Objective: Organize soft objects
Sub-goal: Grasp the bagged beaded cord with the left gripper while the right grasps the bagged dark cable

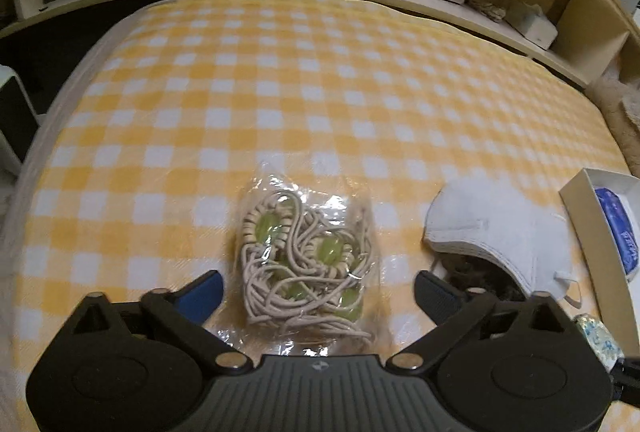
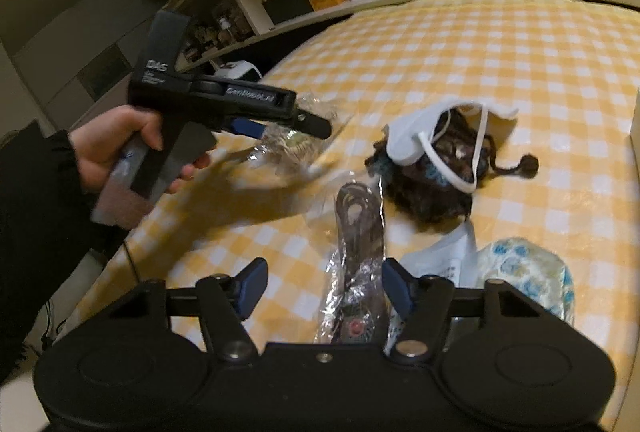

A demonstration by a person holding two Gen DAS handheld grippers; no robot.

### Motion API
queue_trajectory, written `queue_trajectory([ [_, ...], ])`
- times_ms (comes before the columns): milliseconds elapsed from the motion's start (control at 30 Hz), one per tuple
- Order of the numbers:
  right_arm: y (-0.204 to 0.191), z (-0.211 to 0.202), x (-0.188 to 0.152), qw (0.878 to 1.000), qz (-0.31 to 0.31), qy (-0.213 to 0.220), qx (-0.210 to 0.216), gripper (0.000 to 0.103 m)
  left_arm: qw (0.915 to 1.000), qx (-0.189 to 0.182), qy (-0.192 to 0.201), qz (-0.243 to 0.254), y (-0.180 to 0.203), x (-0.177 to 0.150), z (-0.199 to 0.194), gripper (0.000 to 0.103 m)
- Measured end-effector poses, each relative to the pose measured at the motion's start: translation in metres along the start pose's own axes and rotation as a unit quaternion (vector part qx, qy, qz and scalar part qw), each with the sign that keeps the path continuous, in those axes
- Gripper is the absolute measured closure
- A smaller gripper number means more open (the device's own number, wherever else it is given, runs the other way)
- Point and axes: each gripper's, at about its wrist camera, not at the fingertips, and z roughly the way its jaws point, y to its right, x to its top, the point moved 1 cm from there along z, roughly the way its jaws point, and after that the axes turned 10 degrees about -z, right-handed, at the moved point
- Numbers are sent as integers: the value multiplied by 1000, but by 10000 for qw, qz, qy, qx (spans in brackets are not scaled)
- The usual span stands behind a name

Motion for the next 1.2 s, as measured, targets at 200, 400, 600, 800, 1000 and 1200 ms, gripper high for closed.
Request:
queue_trajectory([
  [200,-4,8,-5,9997,-105,-146,-141,49,9988,360,318,-92,2,6,-3,15],
  [400,-2,17,-3,9990,-142,-190,-368,53,9987,470,188,114,10,11,14,16],
  [600,0,24,-1,9964,-328,-335,-710,64,9965,731,203,342,21,10,22,32],
  [800,-4,26,-4,9948,-493,-592,-671,74,9944,952,143,426,28,3,18,43],
  [1000,-2,14,-2,9966,-365,-460,-573,88,9959,888,176,69,29,-11,-1,45],
  [1200,0,-13,10,9983,-273,4,-517,91,9952,769,535,-290,35,-32,-50,45],
])
